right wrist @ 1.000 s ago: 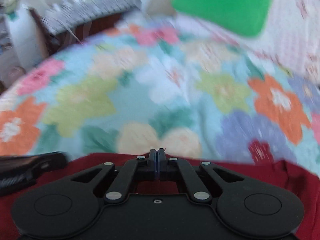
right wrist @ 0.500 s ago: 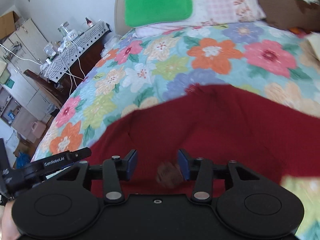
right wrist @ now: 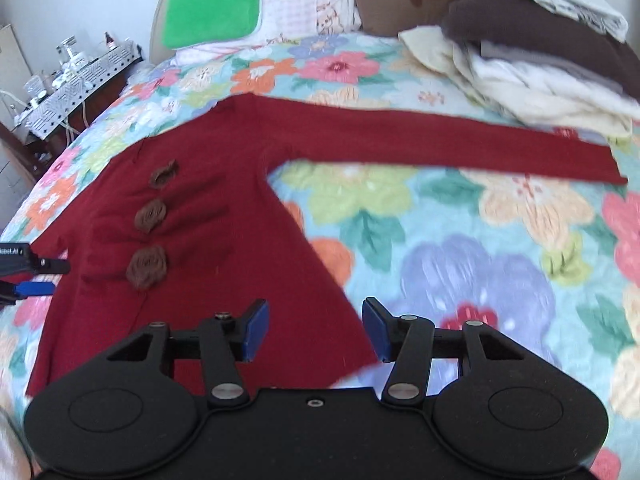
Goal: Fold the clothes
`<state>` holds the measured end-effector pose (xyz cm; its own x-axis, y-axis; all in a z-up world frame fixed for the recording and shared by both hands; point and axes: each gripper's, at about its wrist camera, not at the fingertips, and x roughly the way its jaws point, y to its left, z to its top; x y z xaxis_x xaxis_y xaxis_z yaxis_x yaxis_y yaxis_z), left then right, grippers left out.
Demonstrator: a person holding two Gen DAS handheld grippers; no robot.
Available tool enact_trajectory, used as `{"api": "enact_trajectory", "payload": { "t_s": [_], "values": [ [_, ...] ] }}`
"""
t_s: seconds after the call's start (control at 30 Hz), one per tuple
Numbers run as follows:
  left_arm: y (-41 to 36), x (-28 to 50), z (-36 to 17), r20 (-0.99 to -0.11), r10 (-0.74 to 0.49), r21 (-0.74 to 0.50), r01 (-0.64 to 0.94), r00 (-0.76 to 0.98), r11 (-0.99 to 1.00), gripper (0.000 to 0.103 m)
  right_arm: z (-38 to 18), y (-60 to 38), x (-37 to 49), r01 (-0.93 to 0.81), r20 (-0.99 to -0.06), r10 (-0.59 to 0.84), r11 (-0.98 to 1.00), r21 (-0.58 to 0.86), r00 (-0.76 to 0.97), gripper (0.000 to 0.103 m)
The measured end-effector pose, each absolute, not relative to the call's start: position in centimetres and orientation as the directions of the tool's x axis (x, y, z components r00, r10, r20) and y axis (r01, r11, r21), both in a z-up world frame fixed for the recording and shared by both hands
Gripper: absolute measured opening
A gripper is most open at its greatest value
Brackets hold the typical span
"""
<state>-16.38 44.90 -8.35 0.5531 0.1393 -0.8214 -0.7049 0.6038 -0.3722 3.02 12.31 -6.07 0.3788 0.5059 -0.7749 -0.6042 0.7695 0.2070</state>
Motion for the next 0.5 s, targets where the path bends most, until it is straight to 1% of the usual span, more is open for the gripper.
{"api": "enact_trajectory", "payload": {
  "t_s": [0.07, 0.1, 0.17, 0.27, 0.3, 0.33, 0.4, 0.47, 0.5],
  "values": [
    [43.6, -17.3, -8.6, -0.824, 0.102, -0.398, -0.698, 0.557, 0.596, 0.064, -6.6, 10.9, 1.9, -0.611, -0.778, 0.502, 0.766, 0.198, 0.378, 0.059],
    [43.0, -17.7, -8.8, -0.825, 0.078, -0.416, -0.695, 0.560, 0.587, 0.065, -7.0, 10.4, 1.5, -0.615, -0.771, 0.507, 0.764, 0.194, 0.386, 0.062],
    [41.9, -18.4, -9.2, -0.829, 0.047, -0.436, -0.696, 0.558, 0.570, 0.071, -8.1, 9.5, 1.3, -0.607, -0.762, 0.512, 0.769, 0.200, 0.397, 0.063],
    [40.6, -18.7, -9.1, -0.835, 0.050, -0.419, -0.691, 0.548, 0.589, 0.076, -9.4, 8.3, 1.3, -0.532, -0.755, 0.518, 0.803, 0.268, 0.402, 0.063],
    [40.2, -18.8, -9.0, -0.837, 0.053, -0.410, -0.689, 0.545, 0.598, 0.080, -9.1, 8.3, 0.9, -0.532, -0.747, 0.529, 0.799, 0.280, 0.402, 0.063],
    [39.8, -18.8, -8.9, -0.839, 0.057, -0.401, -0.686, 0.541, 0.607, 0.080, -8.9, 8.4, 0.5, -0.533, -0.739, 0.540, 0.795, 0.291, 0.403, 0.063],
    [39.2, -18.8, -8.7, -0.843, 0.064, -0.384, -0.680, 0.534, 0.625, 0.080, -8.0, 9.3, -1.2, -0.609, -0.692, 0.576, 0.754, 0.245, 0.435, 0.063],
    [38.9, -18.7, -8.5, -0.840, 0.080, -0.371, -0.674, 0.537, 0.639, 0.078, -7.5, 10.9, -3.4, -0.715, -0.655, 0.603, 0.686, 0.133, 0.456, 0.062],
    [38.9, -18.7, -8.4, -0.838, 0.083, -0.368, -0.671, 0.539, 0.644, 0.076, -7.6, 11.9, -4.1, -0.762, -0.649, 0.616, 0.642, 0.084, 0.447, 0.055]
  ]
}}
